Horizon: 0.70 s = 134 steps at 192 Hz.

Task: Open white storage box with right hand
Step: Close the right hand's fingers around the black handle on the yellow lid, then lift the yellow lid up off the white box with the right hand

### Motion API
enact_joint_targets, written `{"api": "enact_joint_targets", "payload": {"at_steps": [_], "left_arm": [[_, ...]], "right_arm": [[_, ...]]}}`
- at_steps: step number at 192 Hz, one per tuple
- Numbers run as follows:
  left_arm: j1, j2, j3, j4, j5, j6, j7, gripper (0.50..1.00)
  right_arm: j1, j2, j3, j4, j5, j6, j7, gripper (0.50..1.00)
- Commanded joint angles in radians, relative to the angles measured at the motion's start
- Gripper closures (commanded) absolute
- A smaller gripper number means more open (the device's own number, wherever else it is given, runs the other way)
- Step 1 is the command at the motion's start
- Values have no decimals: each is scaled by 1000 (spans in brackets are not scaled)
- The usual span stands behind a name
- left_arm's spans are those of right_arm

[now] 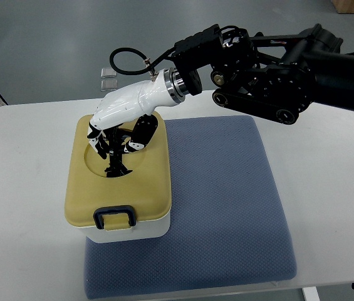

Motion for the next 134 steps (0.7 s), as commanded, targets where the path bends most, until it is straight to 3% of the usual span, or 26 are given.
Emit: {"api": "enact_joint_targets", "payload": {"at_steps": [1, 19, 134], "left_arm": [[0, 0, -1, 0, 0, 0, 0, 500], [0, 0, -1, 0, 0, 0, 0, 500], [0, 0, -1, 0, 0, 0, 0, 500]], "right_arm": [[0, 2, 2, 0, 0, -2, 0, 971], [0, 3, 3, 0, 0, 0, 0, 1000], [40, -26, 94, -1, 20, -15, 0, 1000]]}}
